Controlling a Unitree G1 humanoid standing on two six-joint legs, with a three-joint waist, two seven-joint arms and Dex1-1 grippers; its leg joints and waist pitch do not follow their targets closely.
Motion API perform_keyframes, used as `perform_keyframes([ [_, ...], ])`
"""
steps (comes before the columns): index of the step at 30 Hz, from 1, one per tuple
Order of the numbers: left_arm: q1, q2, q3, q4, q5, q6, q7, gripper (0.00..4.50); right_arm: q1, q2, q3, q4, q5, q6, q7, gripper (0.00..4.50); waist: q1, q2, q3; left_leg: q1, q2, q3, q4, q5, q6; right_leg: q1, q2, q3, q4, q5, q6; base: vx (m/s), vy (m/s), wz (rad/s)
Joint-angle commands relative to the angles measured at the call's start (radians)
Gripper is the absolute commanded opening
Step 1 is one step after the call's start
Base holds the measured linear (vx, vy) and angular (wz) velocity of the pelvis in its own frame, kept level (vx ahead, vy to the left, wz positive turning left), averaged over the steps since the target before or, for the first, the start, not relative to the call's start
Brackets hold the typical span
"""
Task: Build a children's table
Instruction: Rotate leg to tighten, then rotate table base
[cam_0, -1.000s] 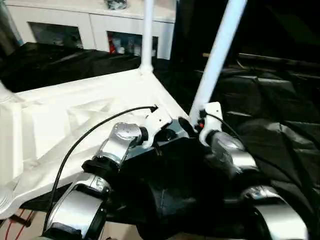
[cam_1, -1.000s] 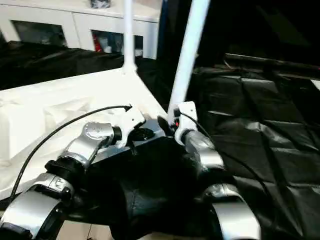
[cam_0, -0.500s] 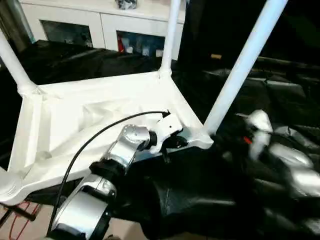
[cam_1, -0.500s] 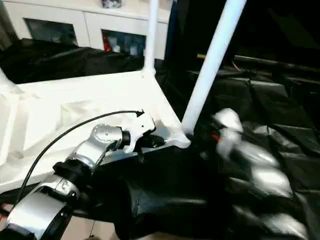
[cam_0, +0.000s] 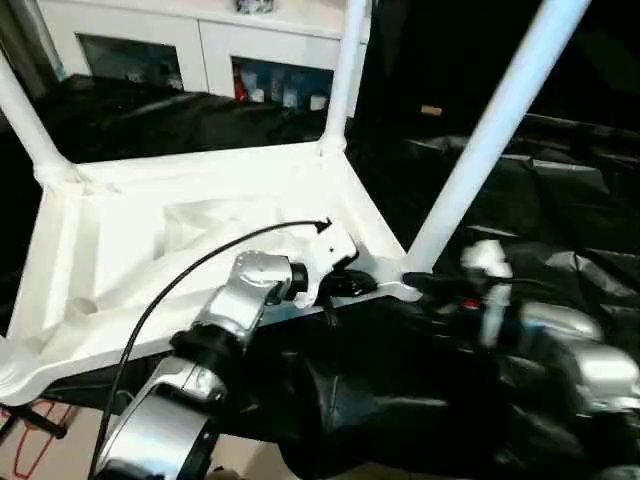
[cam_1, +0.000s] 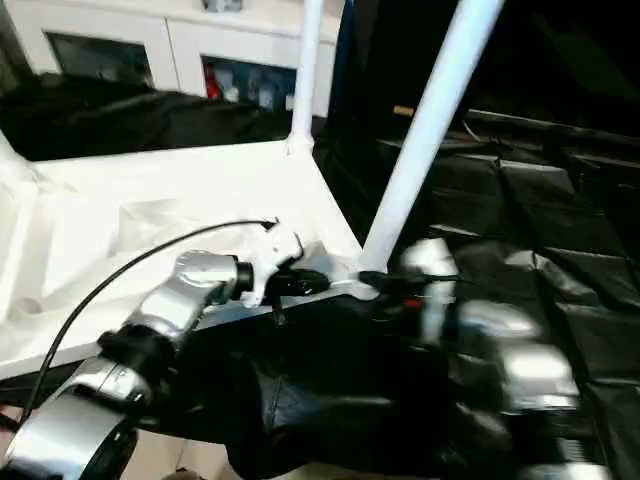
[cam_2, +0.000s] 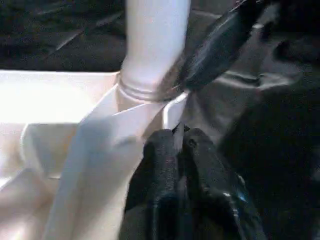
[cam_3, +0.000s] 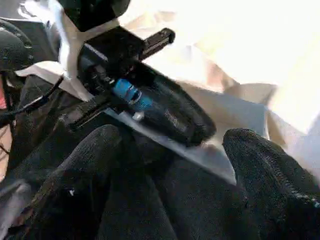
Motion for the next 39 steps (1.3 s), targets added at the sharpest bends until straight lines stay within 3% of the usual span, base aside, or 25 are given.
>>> perform_keyframes([
  [1, 0.023, 0.055, 0.015, -0.090, -0.021, 0.090, -0.043, 0.76, -0.020, 0.012, 0.001, 0.008, -0.013, -0.011, -0.041, 3.70, -0.004, -0.009, -0.063, 0.005, -0.012, 0.020, -0.053, -0.117, 0.089, 0.061, -0.023, 0.018, -0.045, -0.054, -0.252, 0.000, 0.000, 0.00],
  [3, 0.034, 0.079, 0.024, -0.118, -0.028, 0.123, -0.053, 0.87, -0.027, 0.025, 0.004, 0.015, -0.019, -0.020, -0.057, 3.70, -0.010, -0.005, -0.060, 0.005, -0.012, 0.020, -0.055, -0.139, 0.076, 0.060, -0.023, 0.019, -0.049, -0.095, -0.238, 0.000, 0.000, 0.00],
  [4, 0.090, 0.189, 0.066, -0.210, -0.057, 0.218, -0.102, 0.94, -0.051, 0.077, 0.005, 0.038, -0.030, -0.044, -0.108, 3.70, -0.010, -0.006, -0.062, 0.008, -0.011, 0.019, -0.055, -0.146, 0.063, 0.061, -0.025, 0.019, -0.046, -0.105, -0.235, 0.000, 0.000, 0.00],
  [5, 0.093, 0.193, 0.068, -0.214, -0.059, 0.221, -0.104, 0.94, -0.051, 0.079, 0.005, 0.039, -0.030, -0.045, -0.111, 3.70, -0.015, -0.004, -0.062, 0.003, -0.012, 0.017, -0.059, -0.140, 0.056, 0.062, -0.025, 0.019, -0.043, -0.109, -0.233, 0.000, 0.000, 0.00],
  [6, 0.132, 0.256, 0.090, -0.272, -0.083, 0.268, -0.136, 0.99, -0.062, 0.109, 0.003, 0.049, -0.033, -0.048, -0.141, 3.70, -0.025, 0.000, -0.059, 0.003, -0.014, 0.017, -0.062, -0.160, 0.042, 0.059, -0.021, 0.018, -0.048, -0.149, -0.218, 0.000, 0.000, 0.00],
  [9, 0.195, 0.325, 0.142, -0.377, -0.159, 0.359, -0.184, 1.29, -0.073, 0.152, 0.007, 0.064, -0.038, -0.063, -0.177, 3.70, -0.032, 0.008, -0.060, 0.014, -0.011, 0.018, -0.062, -0.169, 0.021, 0.052, -0.016, 0.021, -0.044, -0.123, -0.230, 0.000, 0.000, 0.00],
  [10, 0.261, 0.388, 0.182, -0.495, -0.224, 0.440, -0.229, 1.34, -0.088, 0.202, 0.011, 0.090, -0.046, -0.077, -0.228, 3.70, -0.031, 0.008, -0.059, 0.011, -0.009, 0.017, -0.065, -0.161, 0.015, 0.052, -0.019, 0.022, -0.037, -0.098, -0.245, 0.000, 0.000, 0.00],
  [12, 0.281, 0.404, 0.192, -0.535, -0.247, 0.469, -0.242, 1.53, -0.097, 0.220, 0.011, 0.107, -0.054, -0.081, -0.258, 3.70, -0.033, 0.011, -0.057, 0.015, -0.011, 0.019, -0.067, -0.177, 0.005, 0.049, -0.015, 0.021, -0.038, -0.105, -0.246, 0.000, 0.000, 0.00],
  [13, 0.299, 0.415, 0.201, -0.576, -0.272, 0.499, -0.252, 1.53, -0.108, 0.240, 0.012, 0.128, -0.061, -0.085, -0.285, 3.70, -0.028, 0.016, -0.055, 0.024, -0.010, 0.022, -0.066, -0.192, 0.000, 0.042, -0.012, 0.021, -0.041, -0.106, -0.246, 0.000, 0.000, 0.00],
  [14, 0.329, 0.430, 0.215, -0.650, -0.317, 0.555, -0.263, 1.62, -0.132, 0.272, 0.014, 0.174, -0.083, -0.097, -0.345, 3.70, -0.027, 0.019, -0.053, 0.025, -0.011, 0.022, -0.067, -0.202, -0.004, 0.041, -0.012, 0.022, -0.042, -0.109, -0.248, 0.000, 0.000, 0.00],
  [15, 0.337, 0.433, 0.217, -0.667, -0.328, 0.569, -0.266, 1.72, -0.139, 0.280, 0.014, 0.189, -0.091, -0.101, -0.364, 3.70, -0.031, 0.019, -0.052, 0.017, -0.012, 0.019, -0.072, -0.206, -0.021, 0.048, -0.015, 0.022, -0.038, -0.117, -0.246, 0.000, 0.000, 0.00],
  [17, 0.365, 0.448, 0.219, -0.728, -0.362, 0.612, -0.272, 1.91, -0.168, 0.309, 0.012, 0.250, -0.115, -0.117, -0.427, 3.70, -0.029, 0.020, -0.052, 0.023, -0.014, 0.021, -0.071, -0.226, -0.034, 0.043, -0.013, 0.024, -0.043, -0.139, -0.234, 0.000, 0.000, 0.00],
  [18, 0.381, 0.457, 0.220, -0.755, -0.377, 0.634, -0.269, 2.00, -0.186, 0.328, 0.007, 0.286, -0.130, -0.133, -0.472, 3.70, -0.029, 0.026, -0.051, 0.022, -0.015, 0.020, -0.072, -0.236, -0.039, 0.046, -0.011, 0.023, -0.043, -0.145, -0.224, 0.000, 0.000, 0.00],
  [20, 0.396, 0.466, 0.213, -0.765, -0.363, 0.637, -0.255, 2.12, -0.209, 0.347, -0.003, 0.328, -0.143, -0.151, -0.523, 3.70, -0.036, 0.019, -0.050, 0.014, -0.019, 0.018, -0.073, -0.239, -0.047, 0.051, -0.011, 0.024, -0.044, -0.163, -0.207, 0.000, 0.000, 0.00],
  [21, 0.415, 0.489, 0.191, -0.771, -0.321, 0.635, -0.225, 2.12, -0.237, 0.370, -0.022, 0.379, -0.157, -0.181, -0.589, 3.70, -0.036, 0.024, -0.052, 0.020, -0.018, 0.018, -0.070, -0.241, -0.050, 0.046, -0.012, 0.026, -0.044, -0.164, -0.198, 0.000, 0.000, 0.00],
  [24, 0.448, 0.550, 0.120, -0.772, -0.213, 0.608, -0.172, 2.41, -0.297, 0.387, -0.090, 0.484, -0.151, -0.225, -0.741, 3.70, -0.043, 0.023, -0.051, 0.019, -0.021, 0.015, -0.072, -0.268, -0.055, 0.048, -0.011, 0.027, -0.047, -0.221, -0.165, 0.000, 0.000, 0.00],
  [25, 0.452, 0.549, 0.118, -0.774, -0.205, 0.606, -0.158, 2.41, -0.308, 0.386, -0.102, 0.503, -0.150, -0.235, -0.768, 3.70, -0.045, 0.029, -0.050, 0.025, -0.020, 0.017, -0.070, -0.276, -0.058, 0.041, -0.010, 0.028, -0.048, -0.221, -0.163, 0.000, 0.000, 0.00],
  [26, 0.452, 0.549, 0.118, -0.774, -0.205, 0.606, -0.158, 2.49, -0.308, 0.386, -0.102, 0.503, -0.150, -0.235, -0.768, 3.70, -0.045, 0.029, -0.051, 0.024, -0.020, 0.017, -0.069, -0.274, -0.060, 0.042, -0.009, 0.028, -0.046, -0.215, -0.164, 0.000, 0.000, 0.00],
  [27, 0.461, 0.543, 0.118, -0.786, -0.190, 0.607, -0.117, 2.49, -0.334, 0.378, -0.143, 0.553, -0.138, -0.262, -0.836, 3.70, -0.041, 0.031, -0.051, 0.026, -0.020, 0.018, -0.068, -0.271, -0.060, 0.041, -0.007, 0.028, -0.046, -0.198, -0.164, 0.000, 0.000, 0.00],
  [30, 0.480, 0.555, 0.103, -0.811, -0.179, 0.603, -0.076, 2.87, -0.366, 0.355, -0.189, 0.621, -0.127, -0.305, -0.916, 3.70, -0.036, 0.030, -0.053, 0.025, -0.022, 0.018, -0.066, -0.272, -0.064, 0.043, -0.005, 0.026, -0.040, -0.170, -0.171, 0.000, 0.000, 0.00],
  [39, 0.463, 0.520, 0.123, -0.755, -0.124, 0.506, 0.047, 3.30, -0.440, 0.270, -0.277, 0.771, -0.110, -0.393, -1.022, 3.70, -0.021, 0.030, -0.056, 0.023, -0.025, 0.020, -0.059, -0.263, -0.057, 0.043, -0.003, 0.024, -0.039, -0.177, -0.155, 0.000, 0.000, 0.00],
])
